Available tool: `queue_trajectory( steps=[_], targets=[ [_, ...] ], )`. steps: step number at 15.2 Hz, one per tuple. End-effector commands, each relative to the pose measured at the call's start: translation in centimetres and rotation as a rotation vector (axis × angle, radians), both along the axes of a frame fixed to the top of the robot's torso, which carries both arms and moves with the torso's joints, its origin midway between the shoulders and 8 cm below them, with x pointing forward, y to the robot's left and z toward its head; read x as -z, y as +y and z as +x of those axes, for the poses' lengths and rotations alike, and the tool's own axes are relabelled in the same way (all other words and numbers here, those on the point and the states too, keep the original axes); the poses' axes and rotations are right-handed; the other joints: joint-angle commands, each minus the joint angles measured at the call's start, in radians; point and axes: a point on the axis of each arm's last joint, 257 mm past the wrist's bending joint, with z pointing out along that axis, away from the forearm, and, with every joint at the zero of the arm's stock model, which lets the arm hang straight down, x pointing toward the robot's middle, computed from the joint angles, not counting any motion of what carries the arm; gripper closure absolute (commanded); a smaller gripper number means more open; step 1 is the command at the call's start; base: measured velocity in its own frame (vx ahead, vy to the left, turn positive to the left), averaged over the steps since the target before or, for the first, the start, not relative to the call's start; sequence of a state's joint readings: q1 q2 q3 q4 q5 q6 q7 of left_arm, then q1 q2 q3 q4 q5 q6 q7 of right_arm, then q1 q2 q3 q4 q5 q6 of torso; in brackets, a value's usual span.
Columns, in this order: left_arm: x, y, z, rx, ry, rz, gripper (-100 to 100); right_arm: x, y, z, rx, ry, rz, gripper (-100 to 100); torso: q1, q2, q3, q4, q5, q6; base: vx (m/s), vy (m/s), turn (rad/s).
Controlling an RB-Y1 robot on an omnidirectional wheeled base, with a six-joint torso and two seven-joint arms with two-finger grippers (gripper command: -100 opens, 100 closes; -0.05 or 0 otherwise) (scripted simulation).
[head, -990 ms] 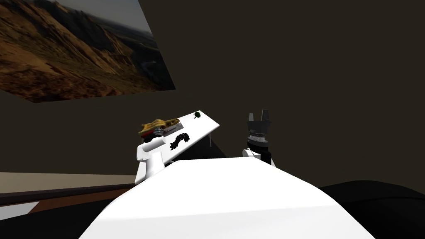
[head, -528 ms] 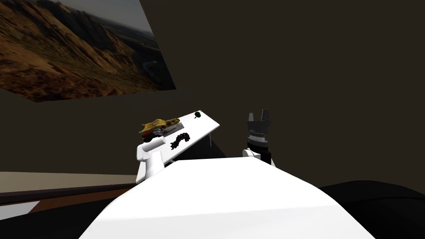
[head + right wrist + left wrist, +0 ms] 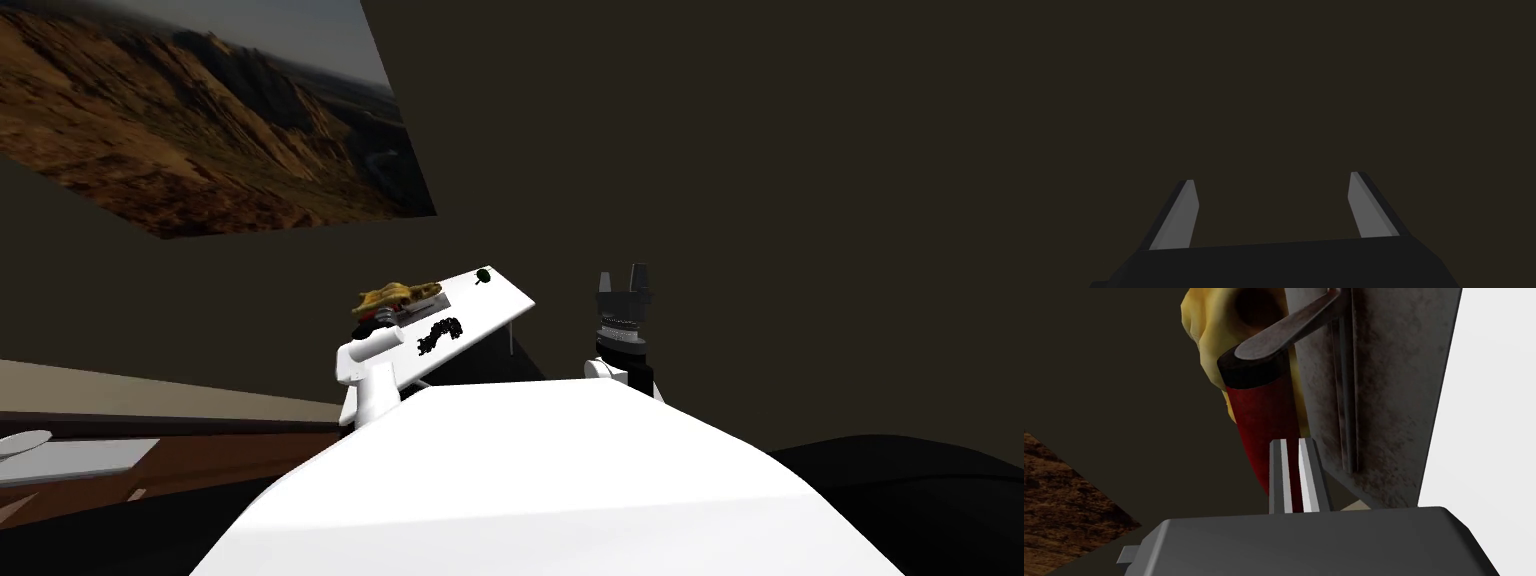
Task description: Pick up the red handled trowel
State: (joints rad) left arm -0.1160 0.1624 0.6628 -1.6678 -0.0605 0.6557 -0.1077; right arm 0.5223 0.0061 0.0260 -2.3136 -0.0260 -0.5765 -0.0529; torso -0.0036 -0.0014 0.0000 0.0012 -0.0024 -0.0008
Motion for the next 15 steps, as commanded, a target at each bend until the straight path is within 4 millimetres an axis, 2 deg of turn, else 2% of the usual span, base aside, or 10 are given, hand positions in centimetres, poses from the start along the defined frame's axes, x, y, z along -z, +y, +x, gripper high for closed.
queue_trajectory(
  steps=[1,7,10,12,13,14,15],
  targets=[
    [0.0,-1.0,1.6,0.016,-0.005,-0.009,-100,0.0,0.0,0.0,0.000,0.000,0.000,0,0.000,0.000,0.000,0.000,0.000,0.000,0.028,-0.012,0.369],
    [-0.1,-4.4,7.1,0.077,-0.002,-0.022,-100,0.0,0.0,0.0,0.000,0.000,0.000,0,-0.001,-0.001,-0.001,0.000,0.000,0.000,0.034,-0.014,0.342],
    [0.0,-5.2,8.1,0.090,0.002,-0.024,-100,0.0,0.0,0.0,0.000,0.000,0.000,0,0.000,-0.002,-0.001,0.000,0.000,0.001,0.036,-0.014,0.181],
    [-0.1,-7.0,10.2,0.119,0.011,-0.023,-100,0.0,0.0,0.0,0.000,0.000,0.000,0,0.000,-0.001,-0.001,0.000,0.000,0.001,0.033,-0.010,0.248],
    [-0.1,-7.0,10.2,0.119,0.012,-0.024,-100,0.0,0.0,0.0,0.000,0.000,0.000,0,0.000,-0.001,-0.001,0.000,0.000,0.000,0.034,-0.015,0.215],
    [-0.2,-8.0,11.3,0.134,0.015,-0.021,-100,0.0,0.0,0.0,0.000,0.000,0.000,0,0.000,-0.001,-0.001,0.000,0.000,0.001,0.032,-0.015,0.251],
    [-0.1,-8.0,11.3,0.134,0.017,-0.022,-100,0.0,0.0,0.0,0.000,0.000,0.000,0,0.000,-0.001,-0.001,0.000,0.000,0.001,0.030,-0.013,0.189]
  ],
)
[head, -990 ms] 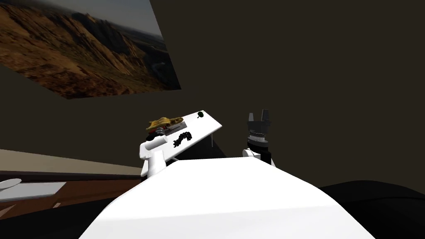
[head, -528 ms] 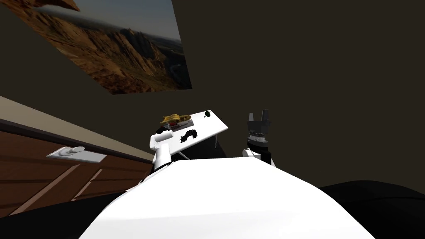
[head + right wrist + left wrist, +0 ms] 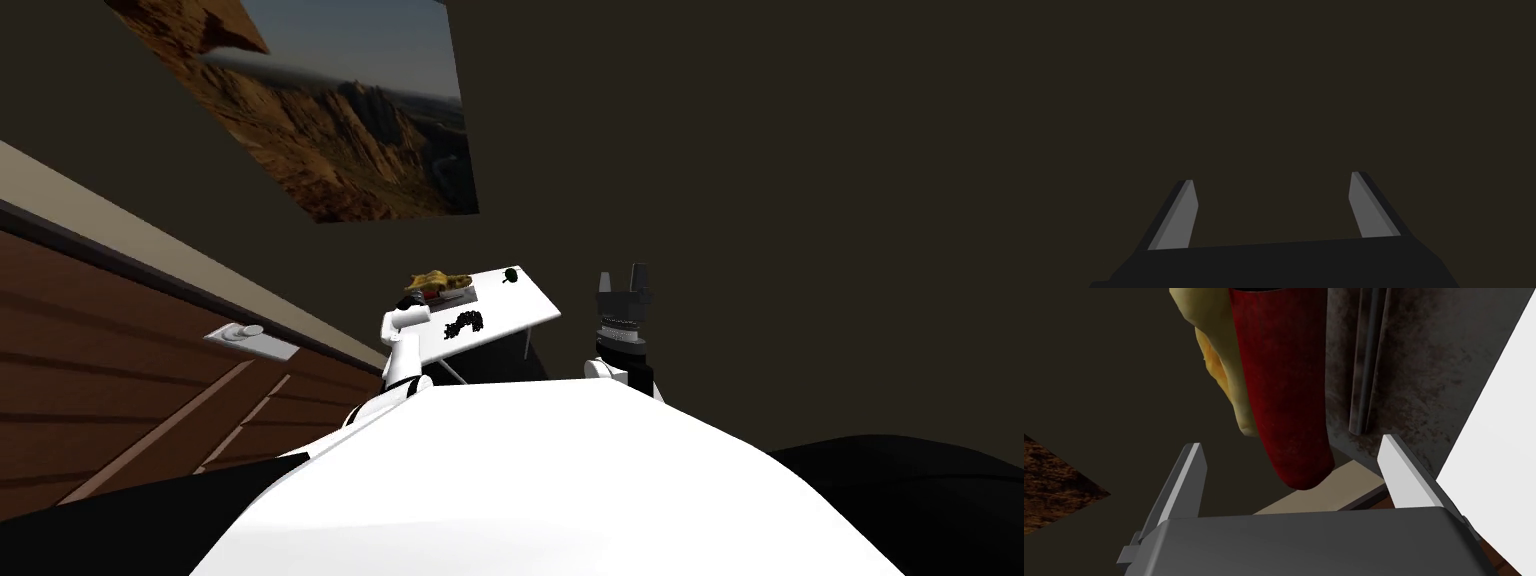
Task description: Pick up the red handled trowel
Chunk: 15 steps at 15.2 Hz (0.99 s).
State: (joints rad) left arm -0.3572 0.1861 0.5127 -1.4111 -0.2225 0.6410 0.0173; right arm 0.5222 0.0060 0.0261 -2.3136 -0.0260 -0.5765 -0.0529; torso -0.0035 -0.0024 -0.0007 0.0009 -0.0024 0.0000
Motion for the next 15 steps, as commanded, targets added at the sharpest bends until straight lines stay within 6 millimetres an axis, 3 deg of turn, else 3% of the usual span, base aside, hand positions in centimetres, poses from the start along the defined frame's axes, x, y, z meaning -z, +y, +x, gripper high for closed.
queue_trajectory(
  steps=[1,5,6,8,9,11,15],
  targets=[
    [0.1,-1.3,1.3,0.021,0.008,0.002,-100,0.0,0.0,0.0,0.000,0.000,0.000,0,0.000,0.000,0.000,0.000,0.000,0.000,0.034,-0.010,0.217],
    [-0.4,-4.5,4.3,0.069,0.022,0.016,-100,0.0,0.0,0.0,0.000,0.000,0.000,0,0.000,0.000,0.000,0.000,0.000,0.000,0.038,-0.021,0.278],
    [-0.1,-4.5,4.3,0.069,0.027,0.014,-100,0.0,0.0,0.0,0.000,0.000,0.000,0,0.000,-0.001,0.000,0.000,0.000,-0.001,0.035,-0.025,0.232],
    [-0.3,-6.8,6.1,0.102,0.040,0.025,-100,0.0,0.0,0.0,0.000,0.000,0.000,0,0.000,0.000,0.000,0.000,0.000,0.000,0.037,-0.022,0.258],
    [-0.3,-6.8,6.1,0.102,0.041,0.025,-100,0.0,0.0,0.0,0.000,0.000,0.000,0,0.000,-0.001,0.000,0.000,0.000,-0.001,0.037,-0.025,0.243],
    [-0.5,-9.2,7.7,0.135,0.055,0.037,-100,0.0,0.0,0.0,0.000,0.000,0.000,0,0.000,-0.001,0.000,0.000,0.000,0.000,0.033,-0.026,0.242],
    [-0.6,-11.6,9.0,0.167,0.069,0.052,-100,0.0,0.0,0.0,0.000,0.000,0.000,0,-0.001,0.000,0.000,0.000,0.000,0.000,0.030,-0.028,0.215]
  ],
)
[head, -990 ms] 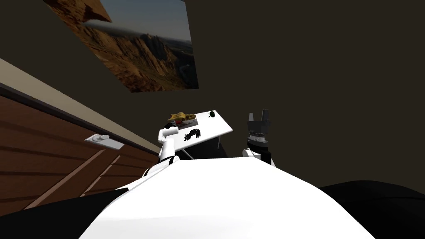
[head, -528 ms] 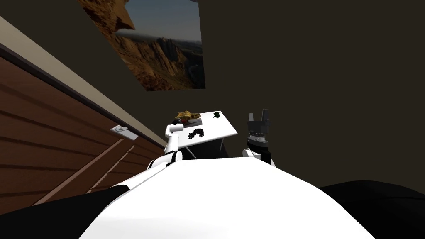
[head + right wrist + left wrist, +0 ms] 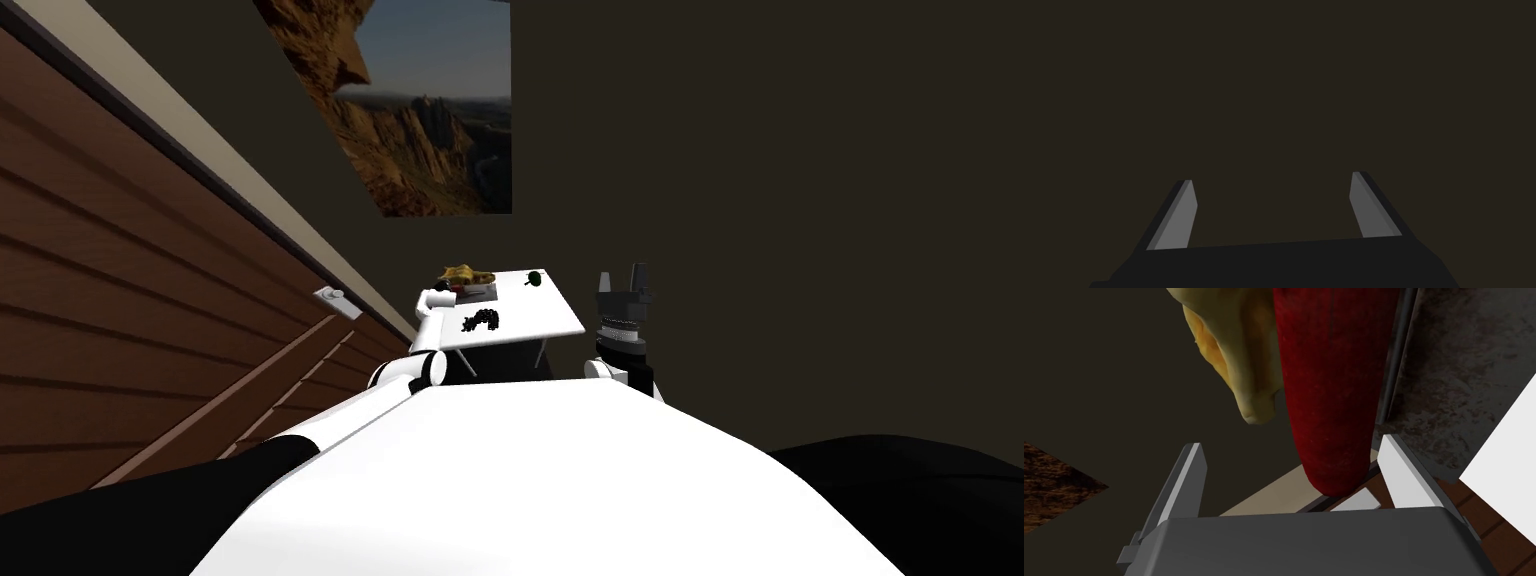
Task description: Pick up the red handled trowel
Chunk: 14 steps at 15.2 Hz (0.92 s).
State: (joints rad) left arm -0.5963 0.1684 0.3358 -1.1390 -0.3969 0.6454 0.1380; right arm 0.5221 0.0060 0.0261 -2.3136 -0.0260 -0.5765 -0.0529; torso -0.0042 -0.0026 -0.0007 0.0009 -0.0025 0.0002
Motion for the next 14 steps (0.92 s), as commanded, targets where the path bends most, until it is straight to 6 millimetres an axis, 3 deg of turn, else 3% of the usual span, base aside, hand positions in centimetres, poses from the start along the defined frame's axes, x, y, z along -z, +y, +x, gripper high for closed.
queue_trajectory(
  steps=[1,8,11,13,14],
  targets=[
    [0.1,-1.8,0.9,0.023,0.011,0.012,-100,0.0,0.0,0.0,0.000,0.000,0.000,0,0.000,0.000,0.000,0.000,0.000,0.000,0.025,-0.026,0.122],
    [-0.1,-7.8,3.2,0.103,0.049,0.056,-100,0.0,0.0,0.0,0.000,0.000,0.000,0,-0.002,0.000,0.000,0.001,0.000,0.002,0.024,-0.033,0.180],
    [0.7,-13.3,3.9,0.168,0.074,0.054,-100,0.0,0.0,0.0,0.000,0.000,0.000,0,-0.003,0.000,0.000,0.001,-0.001,0.002,0.024,-0.040,0.166],
    [0.9,-14.2,3.8,0.177,0.077,0.048,-100,0.0,0.0,0.0,0.000,0.000,0.000,0,-0.003,0.000,0.000,0.001,-0.001,0.003,0.018,-0.028,0.026],
    [0.6,-13.3,3.8,0.164,0.077,0.054,-100,0.0,0.0,0.0,0.000,0.000,0.000,0,-0.002,0.000,0.000,0.001,-0.001,0.003,0.005,-0.009,0.005]
  ],
)
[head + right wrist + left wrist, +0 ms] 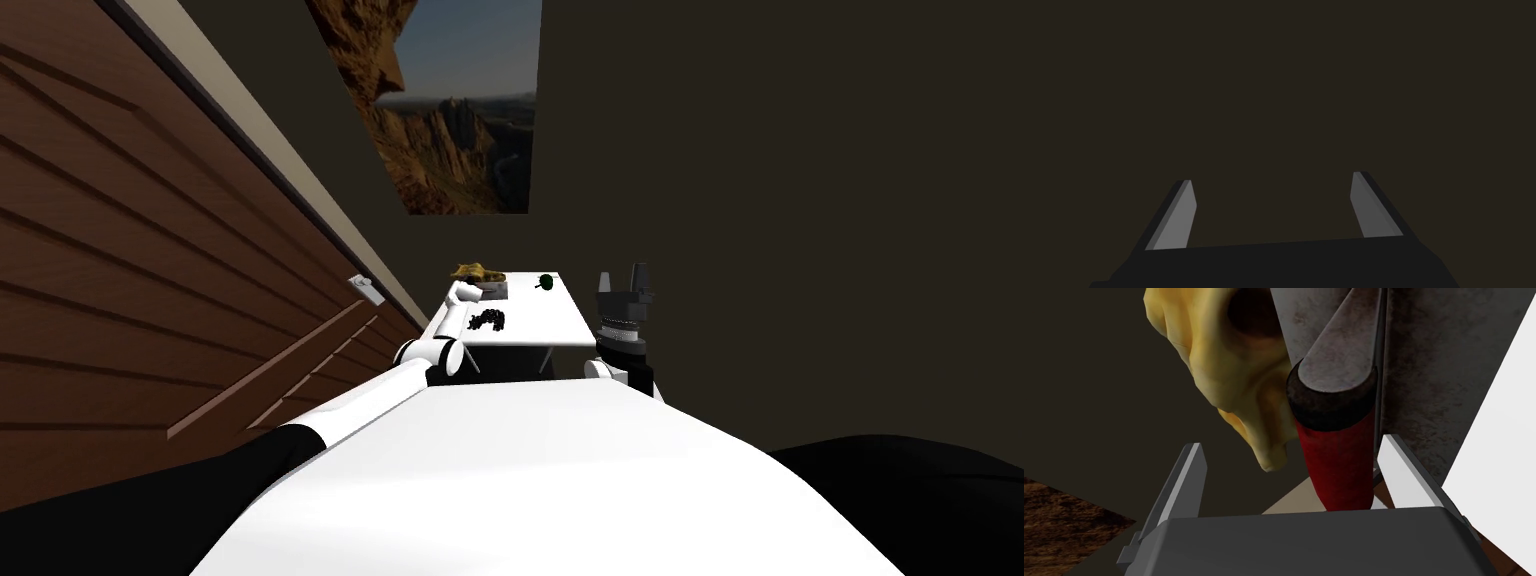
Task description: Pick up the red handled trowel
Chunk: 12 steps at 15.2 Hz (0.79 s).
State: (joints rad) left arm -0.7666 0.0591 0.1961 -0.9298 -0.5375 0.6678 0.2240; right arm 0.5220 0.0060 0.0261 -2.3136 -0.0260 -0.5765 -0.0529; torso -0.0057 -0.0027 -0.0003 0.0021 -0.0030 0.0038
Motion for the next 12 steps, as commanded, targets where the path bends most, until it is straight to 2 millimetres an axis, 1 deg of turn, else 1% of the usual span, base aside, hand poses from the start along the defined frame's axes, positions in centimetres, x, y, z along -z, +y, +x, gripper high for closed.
queue_trajectory(
  steps=[1,4,5,6,7,8,10,11,12],
  targets=[
    [0.5,2.0,0.0,-0.012,0.001,-0.003,-100,0.0,0.0,0.0,0.000,0.000,0.000,0,0.000,0.000,0.000,0.000,0.000,0.000,0.017,-0.025,-0.077],
    [0.9,4.1,0.0,-0.025,0.000,-0.007,-100,0.0,0.0,0.0,0.000,0.000,0.000,0,0.000,-0.005,-0.002,0.000,0.000,0.001,0.030,-0.048,-0.080],
    [1.1,5.2,0.0,-0.032,-0.001,-0.009,-100,0.0,0.0,0.0,0.000,0.000,0.000,0,0.000,-0.007,-0.003,0.000,0.000,0.001,0.036,-0.047,-0.073],
    [1.1,5.2,0.0,-0.032,-0.001,-0.009,-100,0.0,0.0,0.0,0.000,0.000,0.000,0,0.001,-0.008,-0.004,0.000,-0.001,0.001,0.031,-0.034,-0.039],
    [1.2,4.7,-0.3,-0.030,0.006,-0.009,-100,0.0,0.0,0.0,0.000,0.000,0.000,0,0.002,-0.010,-0.005,0.000,-0.001,0.001,0.014,-0.016,0.006],
    [0.7,3.1,0.0,-0.018,0.000,-0.005,100,0.0,0.0,0.0,0.000,0.000,0.000,0,0.003,-0.010,-0.005,0.001,0.000,0.001,-0.009,0.018,0.105],
    [0.2,1.0,0.0,-0.006,0.000,-0.001,100,0.0,0.0,0.0,0.000,0.000,0.000,0,0.005,-0.009,-0.002,0.005,-0.001,0.004,-0.035,0.061,0.111],
    [0.1,0.5,0.0,-0.003,0.000,-0.001,100,0.0,0.0,0.0,0.000,0.000,0.000,0,0.005,-0.008,-0.002,0.005,-0.002,0.005,-0.029,0.065,0.044],
    [0.4,1.3,0.0,-0.009,0.001,-0.006,100,0.0,0.0,0.0,0.000,0.000,0.000,0,0.005,-0.007,-0.001,0.005,-0.002,0.005,-0.013,0.032,-0.003]
  ],
)
